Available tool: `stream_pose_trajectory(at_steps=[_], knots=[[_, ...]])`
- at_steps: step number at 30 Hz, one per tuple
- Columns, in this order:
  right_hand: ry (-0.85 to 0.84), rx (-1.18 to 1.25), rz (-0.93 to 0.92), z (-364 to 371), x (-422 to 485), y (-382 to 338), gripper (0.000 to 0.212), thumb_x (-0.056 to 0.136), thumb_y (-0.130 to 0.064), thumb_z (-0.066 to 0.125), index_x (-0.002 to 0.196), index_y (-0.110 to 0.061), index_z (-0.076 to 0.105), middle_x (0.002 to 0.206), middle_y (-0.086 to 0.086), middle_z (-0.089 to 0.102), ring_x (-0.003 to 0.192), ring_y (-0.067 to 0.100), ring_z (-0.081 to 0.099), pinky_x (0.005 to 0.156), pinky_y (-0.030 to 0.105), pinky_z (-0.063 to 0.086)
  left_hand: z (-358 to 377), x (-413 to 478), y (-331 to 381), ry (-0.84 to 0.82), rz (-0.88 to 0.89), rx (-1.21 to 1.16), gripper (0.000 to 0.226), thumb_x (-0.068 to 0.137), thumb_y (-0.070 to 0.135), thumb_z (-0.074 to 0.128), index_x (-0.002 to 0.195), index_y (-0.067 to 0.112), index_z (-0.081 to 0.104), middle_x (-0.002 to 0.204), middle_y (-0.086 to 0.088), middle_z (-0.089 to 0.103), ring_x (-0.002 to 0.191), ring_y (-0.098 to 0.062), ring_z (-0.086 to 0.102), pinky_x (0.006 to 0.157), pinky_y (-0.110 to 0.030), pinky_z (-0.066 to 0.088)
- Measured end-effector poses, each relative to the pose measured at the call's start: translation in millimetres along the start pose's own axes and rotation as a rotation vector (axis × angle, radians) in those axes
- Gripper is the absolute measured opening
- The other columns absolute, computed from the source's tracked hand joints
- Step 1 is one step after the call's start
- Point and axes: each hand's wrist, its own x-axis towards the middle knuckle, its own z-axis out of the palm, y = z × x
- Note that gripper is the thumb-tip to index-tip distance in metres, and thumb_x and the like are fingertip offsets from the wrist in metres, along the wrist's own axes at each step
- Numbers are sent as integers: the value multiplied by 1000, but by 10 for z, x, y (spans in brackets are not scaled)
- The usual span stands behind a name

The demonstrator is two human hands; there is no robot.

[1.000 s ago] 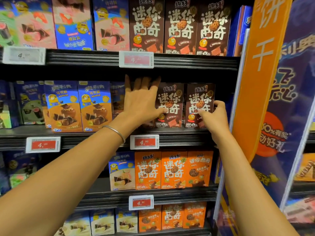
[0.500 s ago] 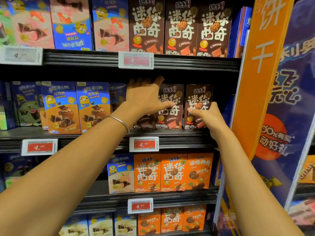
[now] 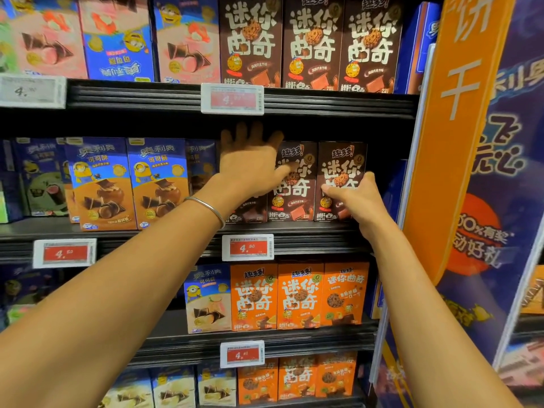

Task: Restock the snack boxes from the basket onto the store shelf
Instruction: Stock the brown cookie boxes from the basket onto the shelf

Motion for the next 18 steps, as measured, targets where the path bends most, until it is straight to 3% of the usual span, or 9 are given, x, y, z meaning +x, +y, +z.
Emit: stream_pose_trajectory(at_steps=[5,13,18], knots=[[3,-1,-16,0,-8,11,64,82,-27,84,125,-21,38,125,0,57,97,7,60,65,20,47,16,-16,15,37,9,40,73,94,76,45,153,34,37,148,-13,42,137,-43,35,114,-60,26],[5,30,-22,-54,-29,9,60,83,-26,84,122,-24,39,106,-15,58,91,3,61,63,19,47,-22,-8,85,66,14,69,78,91,82,41,152,33,40,144,-16,48,134,-43,40,111,-59,30],[-21,29,-15,-59,-28,7,66,78,-27,87,125,-20,42,112,-9,61,95,5,62,65,19,47,-29,-9,-3,42,9,39,82,85,88,41,149,36,42,148,-13,46,136,-42,40,113,-57,31]])
